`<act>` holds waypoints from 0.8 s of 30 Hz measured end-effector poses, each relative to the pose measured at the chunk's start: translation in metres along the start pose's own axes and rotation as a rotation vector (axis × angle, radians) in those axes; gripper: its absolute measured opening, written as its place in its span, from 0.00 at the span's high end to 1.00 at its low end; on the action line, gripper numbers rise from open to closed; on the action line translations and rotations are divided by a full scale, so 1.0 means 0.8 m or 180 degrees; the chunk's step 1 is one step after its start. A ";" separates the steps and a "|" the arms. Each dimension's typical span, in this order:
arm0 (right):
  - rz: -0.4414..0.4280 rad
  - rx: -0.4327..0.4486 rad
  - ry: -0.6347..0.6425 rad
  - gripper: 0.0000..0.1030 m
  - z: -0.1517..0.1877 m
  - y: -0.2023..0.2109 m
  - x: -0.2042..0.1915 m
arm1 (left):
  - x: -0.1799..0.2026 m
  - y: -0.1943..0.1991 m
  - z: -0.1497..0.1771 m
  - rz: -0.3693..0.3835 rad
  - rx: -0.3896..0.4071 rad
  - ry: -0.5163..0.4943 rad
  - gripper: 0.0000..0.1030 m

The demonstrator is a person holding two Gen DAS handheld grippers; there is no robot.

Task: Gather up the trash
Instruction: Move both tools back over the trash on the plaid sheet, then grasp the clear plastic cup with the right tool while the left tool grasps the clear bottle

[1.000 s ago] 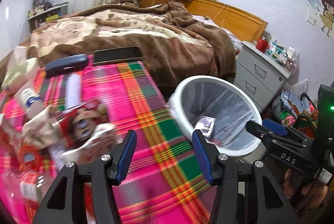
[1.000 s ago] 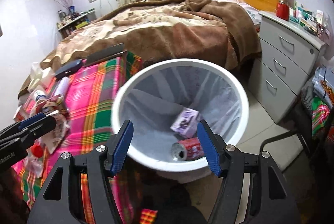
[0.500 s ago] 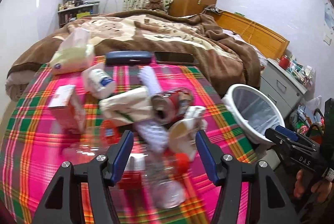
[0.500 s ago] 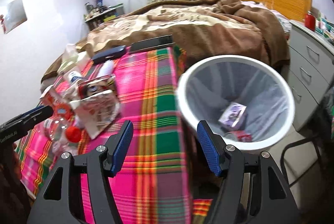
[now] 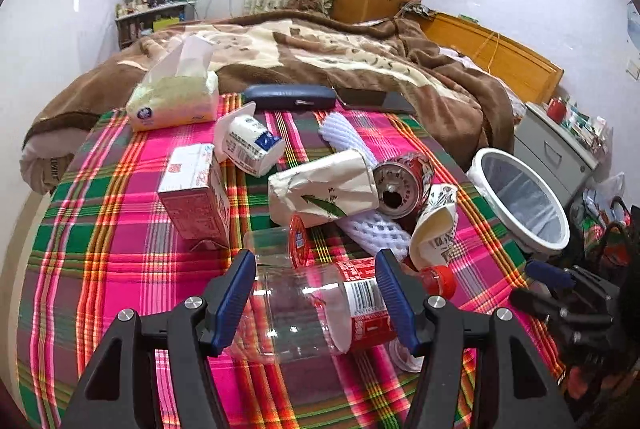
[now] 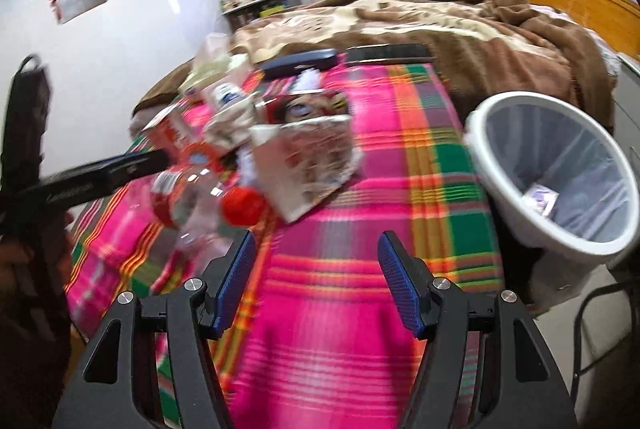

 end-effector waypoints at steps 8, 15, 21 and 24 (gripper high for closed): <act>-0.0279 -0.0024 0.0349 0.37 0.018 -0.003 -0.057 | -0.018 -0.006 0.009 0.0095 -0.0079 0.0161 0.36; -0.0162 -0.0141 0.0457 0.37 0.025 -0.022 -0.072 | -0.021 0.008 0.021 0.0169 -0.0068 0.0172 0.35; -0.0085 -0.0145 0.0335 0.51 0.024 -0.021 -0.061 | -0.031 0.014 0.027 0.0241 -0.0066 0.0307 0.35; -0.0009 -0.0153 0.0287 0.58 0.028 -0.019 -0.051 | -0.027 0.014 0.029 0.0234 -0.0101 0.0287 0.35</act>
Point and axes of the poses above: each gripper's, at about its wrist camera, not at the fingertips, and y roughly against the way its jaws point, x to its right, z to its underside, the point moved 6 cm from there along -y, roughly the way its jaws point, and after that the axes turned 13 degrees about z, right-handed, at the moved point
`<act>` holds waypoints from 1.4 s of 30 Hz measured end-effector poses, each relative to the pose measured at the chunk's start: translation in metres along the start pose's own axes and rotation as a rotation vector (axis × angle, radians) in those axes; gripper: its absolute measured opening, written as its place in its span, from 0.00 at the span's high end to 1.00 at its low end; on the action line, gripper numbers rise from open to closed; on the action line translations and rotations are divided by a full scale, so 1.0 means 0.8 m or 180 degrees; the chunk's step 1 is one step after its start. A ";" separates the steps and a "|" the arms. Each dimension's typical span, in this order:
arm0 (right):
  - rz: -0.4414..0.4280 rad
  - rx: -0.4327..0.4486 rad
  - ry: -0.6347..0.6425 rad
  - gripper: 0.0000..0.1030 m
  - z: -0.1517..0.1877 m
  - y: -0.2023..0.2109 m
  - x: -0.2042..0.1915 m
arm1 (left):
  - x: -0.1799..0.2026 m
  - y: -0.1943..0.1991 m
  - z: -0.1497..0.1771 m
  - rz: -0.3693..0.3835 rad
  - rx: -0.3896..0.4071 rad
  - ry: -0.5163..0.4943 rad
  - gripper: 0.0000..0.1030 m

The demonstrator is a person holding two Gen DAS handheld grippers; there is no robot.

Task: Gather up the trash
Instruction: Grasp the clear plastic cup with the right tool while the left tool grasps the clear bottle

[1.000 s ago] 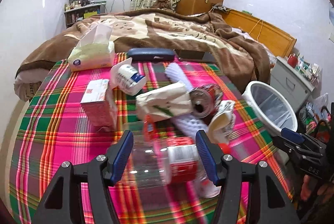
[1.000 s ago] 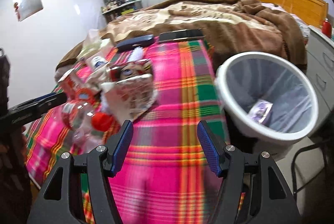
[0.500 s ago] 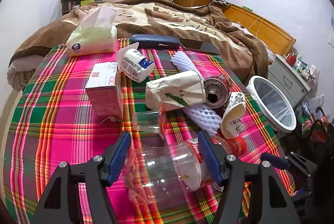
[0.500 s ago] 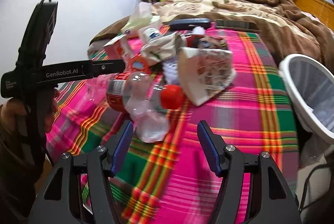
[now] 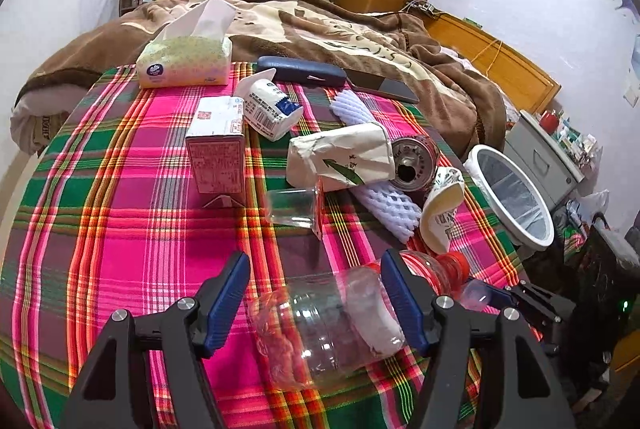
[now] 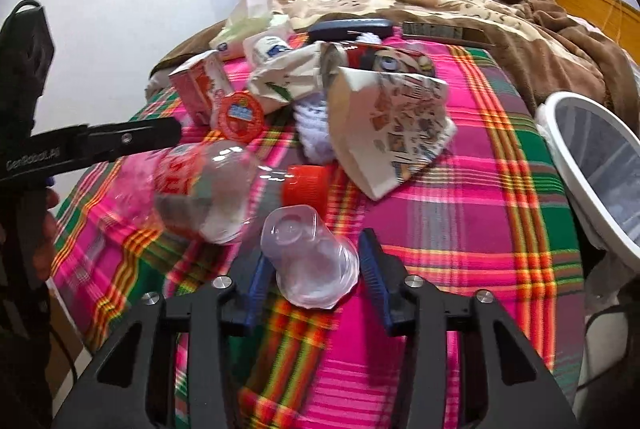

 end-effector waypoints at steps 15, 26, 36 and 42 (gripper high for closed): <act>0.0107 0.0035 -0.0284 0.67 0.003 0.002 0.036 | 0.054 0.013 0.040 0.0257 -0.0313 -0.0673 0.27; 0.0167 0.0051 -0.0422 0.70 0.003 0.006 0.060 | 0.075 -0.006 0.060 0.0338 -0.0581 -0.1017 0.26; 0.0207 0.0058 -0.0511 0.70 0.003 0.005 0.079 | 0.109 -0.051 0.070 0.0122 -0.1089 -0.1547 0.24; 0.0191 0.0061 -0.0511 0.70 0.005 0.005 0.083 | 0.120 -0.065 0.066 0.0248 -0.1060 -0.1422 0.25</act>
Point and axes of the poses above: each gripper's, at about its wrist camera, not at the fingertips, and y roughly against the way its jaws point, x to its right, z to its underside, the point moved 6 cm from there along -y, roughly the way its jaws point, and after that the axes turned 13 degrees about z, right-handed, at the moved point
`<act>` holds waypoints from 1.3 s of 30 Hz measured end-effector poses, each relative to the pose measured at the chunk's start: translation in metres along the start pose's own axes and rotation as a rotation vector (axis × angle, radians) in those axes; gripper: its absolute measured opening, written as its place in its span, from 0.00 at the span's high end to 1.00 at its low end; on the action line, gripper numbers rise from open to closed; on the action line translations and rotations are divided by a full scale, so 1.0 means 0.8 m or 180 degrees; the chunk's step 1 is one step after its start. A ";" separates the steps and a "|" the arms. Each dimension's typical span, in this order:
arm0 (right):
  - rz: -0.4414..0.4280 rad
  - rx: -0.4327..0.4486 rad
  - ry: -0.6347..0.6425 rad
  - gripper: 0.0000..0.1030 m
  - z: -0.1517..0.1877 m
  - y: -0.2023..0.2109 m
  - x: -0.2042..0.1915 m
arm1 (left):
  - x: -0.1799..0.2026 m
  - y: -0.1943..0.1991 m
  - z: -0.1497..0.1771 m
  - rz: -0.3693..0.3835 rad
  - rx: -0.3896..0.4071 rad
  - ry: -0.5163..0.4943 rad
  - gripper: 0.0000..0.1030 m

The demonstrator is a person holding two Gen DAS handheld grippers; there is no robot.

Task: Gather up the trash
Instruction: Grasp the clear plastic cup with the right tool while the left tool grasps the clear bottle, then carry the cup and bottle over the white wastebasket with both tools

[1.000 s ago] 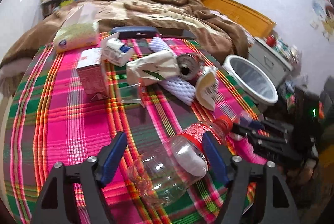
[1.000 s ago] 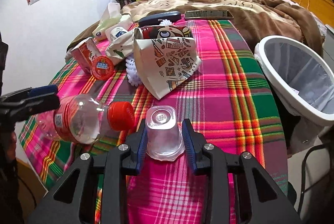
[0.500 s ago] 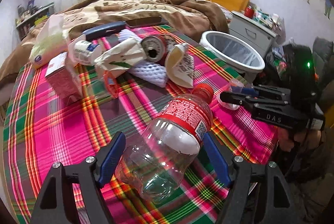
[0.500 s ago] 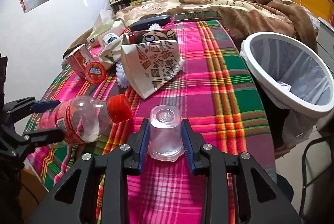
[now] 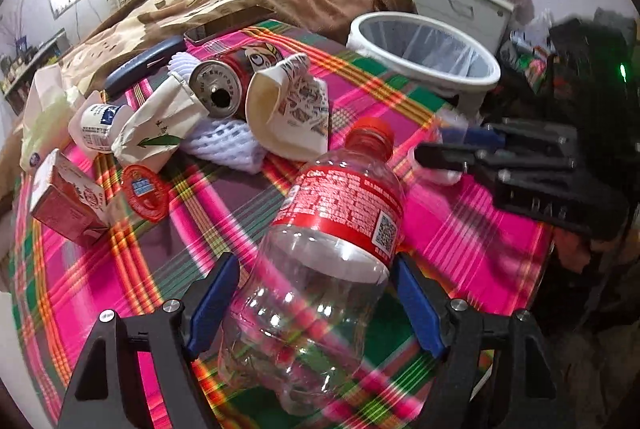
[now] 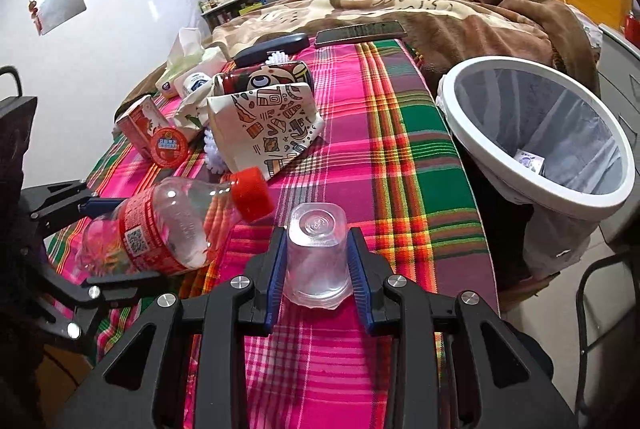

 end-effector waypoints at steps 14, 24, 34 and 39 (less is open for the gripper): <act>-0.0027 0.0015 -0.0085 0.70 -0.002 -0.001 0.015 | -0.016 -0.011 -0.011 0.0046 0.0199 0.0496 0.29; -0.0028 0.0082 -0.0130 0.70 -0.009 0.004 0.026 | -0.009 0.003 -0.020 0.0053 0.0444 0.0641 0.32; -0.0061 0.0065 -0.0151 0.70 -0.009 0.003 0.033 | -0.014 -0.027 -0.021 0.0004 0.0180 0.0715 0.32; -0.0069 0.0068 -0.0145 0.70 -0.010 0.003 0.036 | -0.017 -0.033 -0.025 0.0005 0.0166 0.0774 0.37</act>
Point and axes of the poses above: each gripper's, at about its wrist camera, not at the fingertips, and y roughly against the way its jaws point, x to its right, z to its underside, the point moved 6 cm from there along -y, roughly the way its jaws point, and after that the axes turned 13 degrees about z, right-handed, at the moved point
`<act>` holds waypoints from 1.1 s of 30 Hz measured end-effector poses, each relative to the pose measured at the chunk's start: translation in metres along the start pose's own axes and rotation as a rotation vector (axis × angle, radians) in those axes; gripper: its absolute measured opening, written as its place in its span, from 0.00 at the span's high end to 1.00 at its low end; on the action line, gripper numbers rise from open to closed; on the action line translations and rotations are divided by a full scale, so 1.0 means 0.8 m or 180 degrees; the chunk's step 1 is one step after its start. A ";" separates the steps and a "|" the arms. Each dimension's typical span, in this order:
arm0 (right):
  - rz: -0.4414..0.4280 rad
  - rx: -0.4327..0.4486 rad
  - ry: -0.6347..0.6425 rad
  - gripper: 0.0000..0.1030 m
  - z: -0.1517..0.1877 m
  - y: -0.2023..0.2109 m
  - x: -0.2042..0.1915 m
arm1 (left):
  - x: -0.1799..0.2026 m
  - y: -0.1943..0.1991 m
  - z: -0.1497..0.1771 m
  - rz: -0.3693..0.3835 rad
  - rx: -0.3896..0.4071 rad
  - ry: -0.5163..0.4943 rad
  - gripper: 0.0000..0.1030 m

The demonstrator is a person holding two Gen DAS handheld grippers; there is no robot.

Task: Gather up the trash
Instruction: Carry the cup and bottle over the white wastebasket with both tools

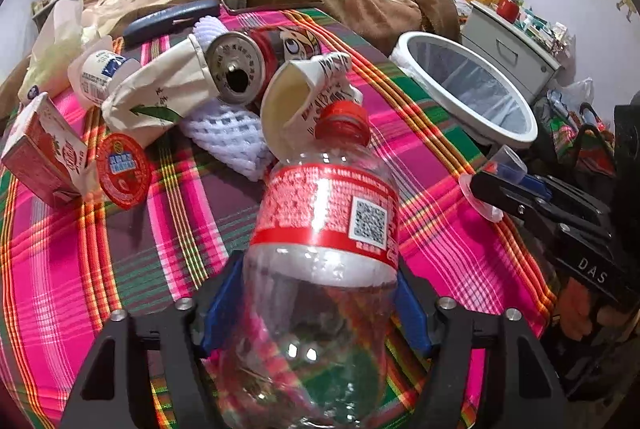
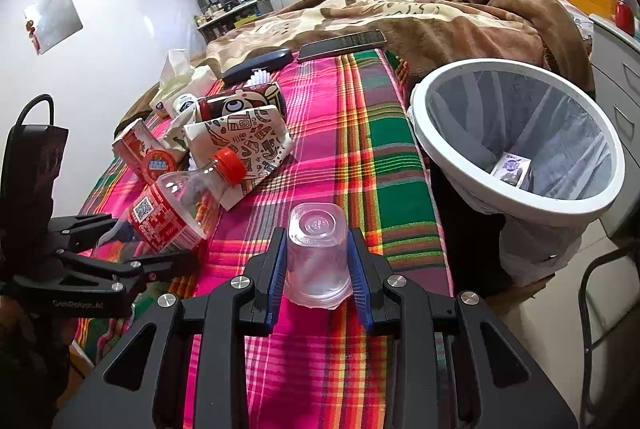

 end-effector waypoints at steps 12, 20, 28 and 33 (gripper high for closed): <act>0.0015 0.0054 -0.0070 0.70 -0.006 0.007 0.017 | 0.018 0.017 -0.002 0.0009 0.0169 -0.0010 0.40; 0.0119 0.0175 -0.0143 0.70 -0.027 0.023 0.045 | 0.050 0.027 -0.027 0.0144 0.0299 -0.0083 0.40; 0.0351 0.0246 -0.0237 0.70 -0.051 0.026 0.093 | 0.094 0.008 -0.074 0.0291 0.0320 -0.0272 0.40; 0.0466 0.0253 -0.0323 0.70 -0.064 0.024 0.122 | 0.122 -0.016 -0.107 0.0452 0.0286 -0.0334 0.40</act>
Point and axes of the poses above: each gripper's, at about its wrist camera, not at the fingertips, and y roughly against the way its jaws point, x to its right, z to its underside, the point moved 6 cm from there along -y, roughly the way its jaws point, and after that the axes turned 13 degrees about z, right-handed, at the moved point
